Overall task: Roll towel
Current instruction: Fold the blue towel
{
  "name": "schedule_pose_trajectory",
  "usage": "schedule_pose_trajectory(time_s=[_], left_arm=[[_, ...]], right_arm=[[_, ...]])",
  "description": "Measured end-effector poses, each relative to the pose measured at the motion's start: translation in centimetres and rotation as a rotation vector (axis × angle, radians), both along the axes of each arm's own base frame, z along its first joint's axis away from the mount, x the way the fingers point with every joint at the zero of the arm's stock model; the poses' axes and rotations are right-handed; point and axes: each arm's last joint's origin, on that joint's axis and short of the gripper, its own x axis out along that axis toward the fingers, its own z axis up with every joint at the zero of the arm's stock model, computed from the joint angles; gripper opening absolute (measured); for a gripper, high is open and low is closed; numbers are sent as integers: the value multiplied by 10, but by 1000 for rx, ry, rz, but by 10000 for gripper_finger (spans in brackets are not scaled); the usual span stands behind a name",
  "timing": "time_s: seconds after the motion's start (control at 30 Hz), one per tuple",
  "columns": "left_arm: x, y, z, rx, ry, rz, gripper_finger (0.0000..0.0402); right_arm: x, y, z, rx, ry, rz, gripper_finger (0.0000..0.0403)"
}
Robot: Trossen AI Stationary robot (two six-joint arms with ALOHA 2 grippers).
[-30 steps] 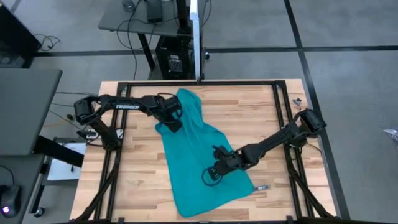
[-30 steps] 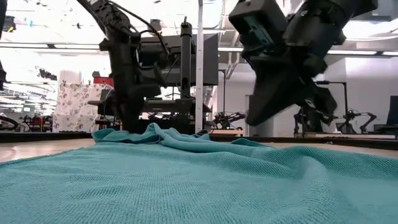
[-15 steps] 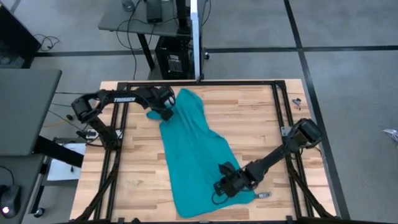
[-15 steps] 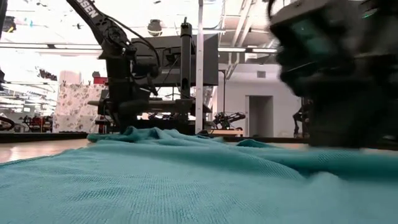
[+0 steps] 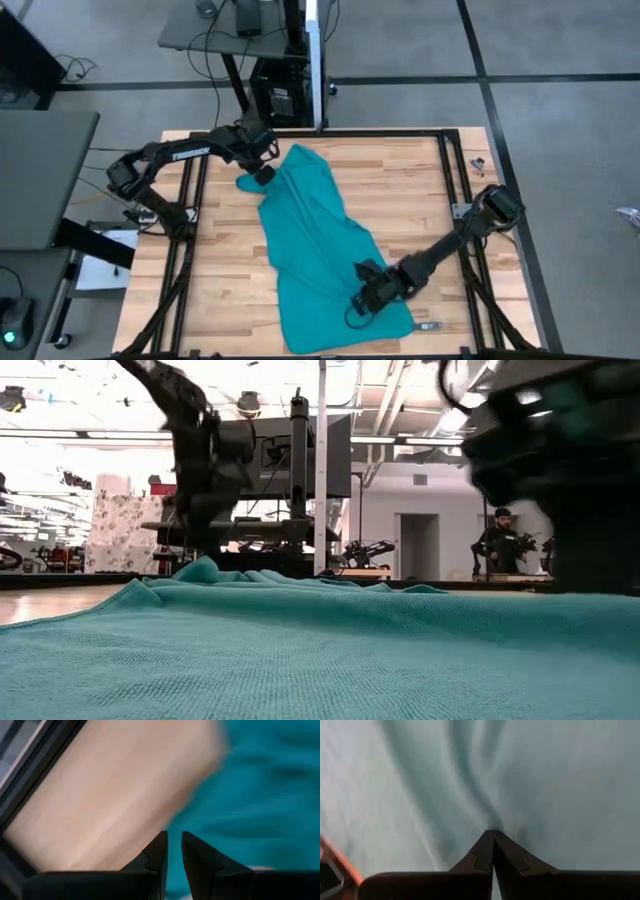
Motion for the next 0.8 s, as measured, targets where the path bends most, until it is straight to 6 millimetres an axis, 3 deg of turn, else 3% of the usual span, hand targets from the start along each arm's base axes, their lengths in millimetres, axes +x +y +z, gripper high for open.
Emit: schedule_pose_trajectory(time_s=[0.17, 0.43, 0.6, 0.8], left_arm=[[9, -63, 40, -53, -242, -83, 39], [21, -175, 78, -136, -603, -243, 39], [25, -210, 90, -233, -776, -282, 39], [28, -225, 102, -340, -925, -237, 39]], right_arm=[[2, -30, 29, -124, -50, 141, 0], [-20, -23, 77, -313, -235, 445, 0], [-28, -28, 83, -338, -204, 463, 0], [-27, -30, 83, -340, -198, 455, 0]])
